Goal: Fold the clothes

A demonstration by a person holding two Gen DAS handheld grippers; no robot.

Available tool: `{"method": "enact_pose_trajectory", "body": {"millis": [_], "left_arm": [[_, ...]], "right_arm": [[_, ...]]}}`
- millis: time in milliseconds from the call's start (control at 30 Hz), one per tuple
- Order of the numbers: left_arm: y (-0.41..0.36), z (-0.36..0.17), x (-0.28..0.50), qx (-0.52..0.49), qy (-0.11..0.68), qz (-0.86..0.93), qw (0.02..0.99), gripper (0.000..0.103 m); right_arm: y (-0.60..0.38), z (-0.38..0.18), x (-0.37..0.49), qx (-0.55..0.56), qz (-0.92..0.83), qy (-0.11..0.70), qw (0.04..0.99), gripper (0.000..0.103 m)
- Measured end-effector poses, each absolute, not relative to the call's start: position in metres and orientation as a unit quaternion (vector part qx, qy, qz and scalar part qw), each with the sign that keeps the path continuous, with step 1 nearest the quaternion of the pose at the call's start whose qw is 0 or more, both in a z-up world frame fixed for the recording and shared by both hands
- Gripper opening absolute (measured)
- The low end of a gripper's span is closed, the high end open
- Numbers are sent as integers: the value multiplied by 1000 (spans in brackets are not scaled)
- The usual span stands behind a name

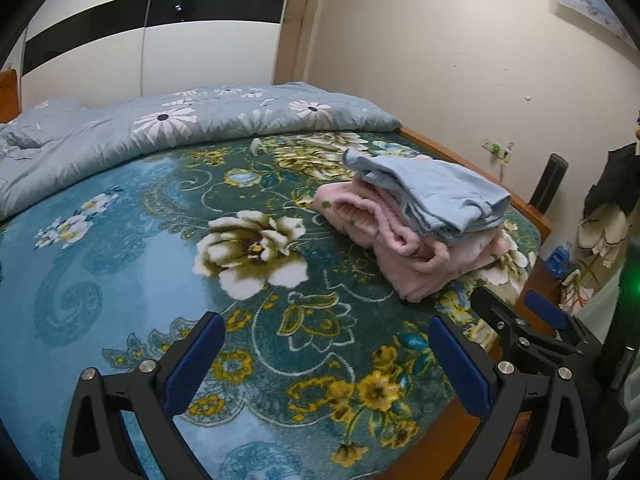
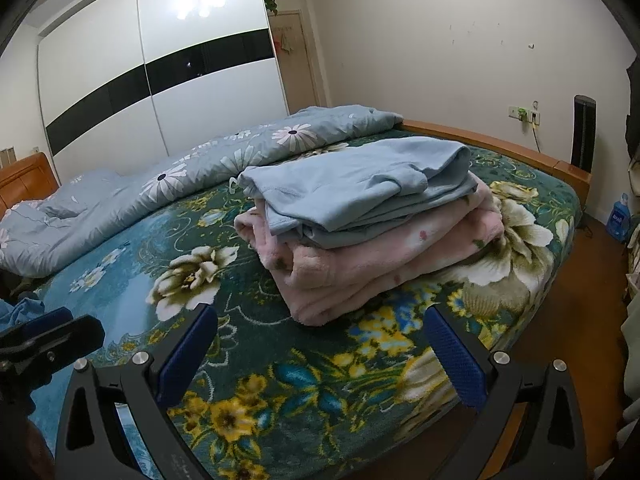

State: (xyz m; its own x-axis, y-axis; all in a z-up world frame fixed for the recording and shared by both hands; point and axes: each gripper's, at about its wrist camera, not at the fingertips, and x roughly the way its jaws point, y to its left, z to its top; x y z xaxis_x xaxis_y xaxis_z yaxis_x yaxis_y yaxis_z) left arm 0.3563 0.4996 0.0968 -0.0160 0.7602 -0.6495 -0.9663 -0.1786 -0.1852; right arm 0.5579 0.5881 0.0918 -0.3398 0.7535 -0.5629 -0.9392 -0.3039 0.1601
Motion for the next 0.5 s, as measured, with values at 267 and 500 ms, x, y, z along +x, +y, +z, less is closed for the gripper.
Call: {"method": "enact_pose_trajectory", "body": {"millis": [267, 500], "left_arm": [[503, 95, 366, -299, 178, 709, 613, 103], [508, 82, 372, -303, 194, 705, 611, 103]], "right_arm": [[589, 89, 556, -203, 783, 238, 537, 103], [590, 85, 560, -213, 777, 240, 542, 103]]}}
